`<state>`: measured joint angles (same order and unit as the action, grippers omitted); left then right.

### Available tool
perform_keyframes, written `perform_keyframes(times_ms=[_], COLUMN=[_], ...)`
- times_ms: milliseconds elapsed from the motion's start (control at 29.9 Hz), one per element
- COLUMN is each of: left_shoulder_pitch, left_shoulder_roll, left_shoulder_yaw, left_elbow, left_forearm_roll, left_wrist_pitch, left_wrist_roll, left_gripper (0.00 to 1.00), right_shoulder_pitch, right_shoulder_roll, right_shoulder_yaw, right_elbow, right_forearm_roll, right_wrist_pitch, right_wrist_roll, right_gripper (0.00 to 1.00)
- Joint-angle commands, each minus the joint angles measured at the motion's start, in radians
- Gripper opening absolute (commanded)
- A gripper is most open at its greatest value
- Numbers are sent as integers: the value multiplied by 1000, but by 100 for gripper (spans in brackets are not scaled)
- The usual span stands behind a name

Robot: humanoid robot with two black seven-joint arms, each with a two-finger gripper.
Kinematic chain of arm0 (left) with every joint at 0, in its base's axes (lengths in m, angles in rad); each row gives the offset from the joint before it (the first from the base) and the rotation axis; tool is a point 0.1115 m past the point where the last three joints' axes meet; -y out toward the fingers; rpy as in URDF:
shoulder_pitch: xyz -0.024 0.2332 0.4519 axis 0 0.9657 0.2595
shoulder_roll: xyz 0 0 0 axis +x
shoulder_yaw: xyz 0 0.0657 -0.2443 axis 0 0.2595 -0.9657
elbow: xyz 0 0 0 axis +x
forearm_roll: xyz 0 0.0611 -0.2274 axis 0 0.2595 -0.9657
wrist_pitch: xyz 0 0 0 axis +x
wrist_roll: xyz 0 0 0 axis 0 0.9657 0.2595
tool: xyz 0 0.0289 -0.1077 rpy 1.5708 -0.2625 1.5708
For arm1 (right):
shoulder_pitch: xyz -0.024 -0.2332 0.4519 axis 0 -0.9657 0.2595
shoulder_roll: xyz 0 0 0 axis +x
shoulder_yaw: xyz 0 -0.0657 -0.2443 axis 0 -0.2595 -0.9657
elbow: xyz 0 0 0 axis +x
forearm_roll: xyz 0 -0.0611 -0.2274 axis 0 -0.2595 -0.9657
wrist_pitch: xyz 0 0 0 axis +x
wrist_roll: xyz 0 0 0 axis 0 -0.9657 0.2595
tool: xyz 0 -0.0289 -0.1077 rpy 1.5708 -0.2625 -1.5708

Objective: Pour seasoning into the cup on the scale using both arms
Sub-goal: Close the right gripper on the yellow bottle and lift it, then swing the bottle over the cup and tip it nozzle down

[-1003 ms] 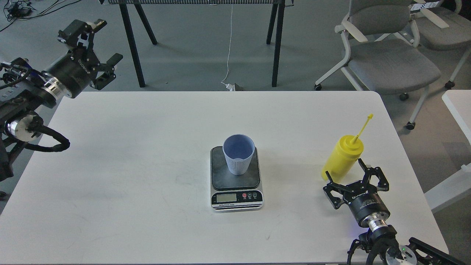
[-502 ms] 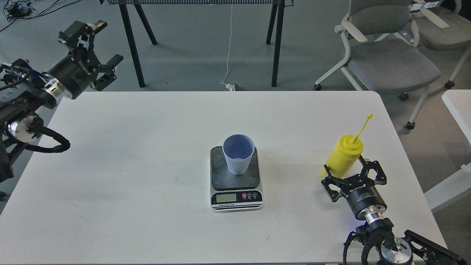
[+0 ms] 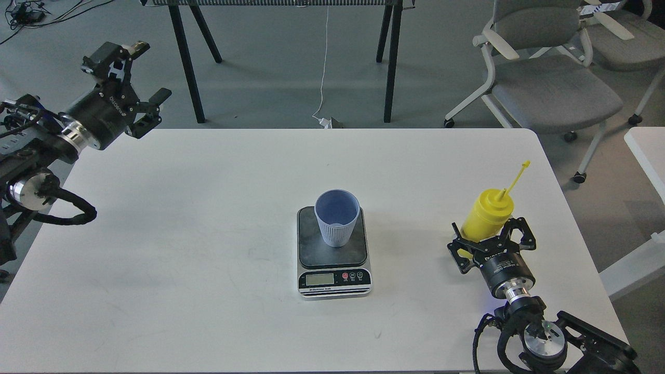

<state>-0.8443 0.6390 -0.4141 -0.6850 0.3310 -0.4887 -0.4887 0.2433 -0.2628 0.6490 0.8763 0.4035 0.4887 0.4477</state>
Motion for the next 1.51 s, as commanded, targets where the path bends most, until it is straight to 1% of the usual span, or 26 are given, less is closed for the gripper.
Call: perform_keyframes(times_ms=[0,67,134,167,234,334,435,535,635,769,936,1104,1204,1338,1472], left_shoulder_pitch=[1,1,1,1,1,1,1,1,1,1,1,-1,-1,-1,-1], left_shoulder_roll=[1,1,1,1,1,1,-2,-4,-4,-13,-41,-68,-85,-93,-93], left_shoulder_yaw=[0,0,0,0,0,0,0,-6,-12,-14,-14,-17,-38,-81,-88], left_elbow=[-1,-1,-1,-1,-1,-1,-1,-1,-2,-8,-8,-8,-8,-7,-7], left_forearm_roll=[-1,-1,0,-1,-1,-1,-1,-1,-3,-3,-4,-7,-7,-7,-6], left_wrist_pitch=[0,0,0,0,0,0,0,0,0,0,0,0,0,0,0], left_wrist_roll=[0,0,0,0,0,0,0,0,0,0,0,0,0,0,0], left_gripper=[99,99,99,99,99,99,99,99,99,99,99,99,99,99,99], right_shoulder_pitch=[4,5,8,11,19,27,76,161,269,402,543,652,724,888,1045], right_shoulder_roll=[2,4,4,4,-1,-29,-113,-215,-292,-363,-398,-394,-392,-386,-368], right_shoulder_yaw=[3,4,5,5,9,44,83,87,74,23,-14,-48,-115,-317,-514], right_elbow=[3,7,12,16,41,102,148,190,181,170,179,179,175,168,165], right_forearm_roll=[-21,-37,-38,-38,-37,-37,-37,-38,-46,-130,-299,-503,-601,-686,-816], right_wrist_pitch=[0,0,0,0,0,0,0,0,0,0,0,0,-4,-108,-222], right_wrist_roll=[0,0,0,0,0,0,-1,-1,-6,-24,-32,-96,-104,-101,-99], right_gripper=[44,24,13,10,9,9,9,9,9,9,8,8,8,8,8])
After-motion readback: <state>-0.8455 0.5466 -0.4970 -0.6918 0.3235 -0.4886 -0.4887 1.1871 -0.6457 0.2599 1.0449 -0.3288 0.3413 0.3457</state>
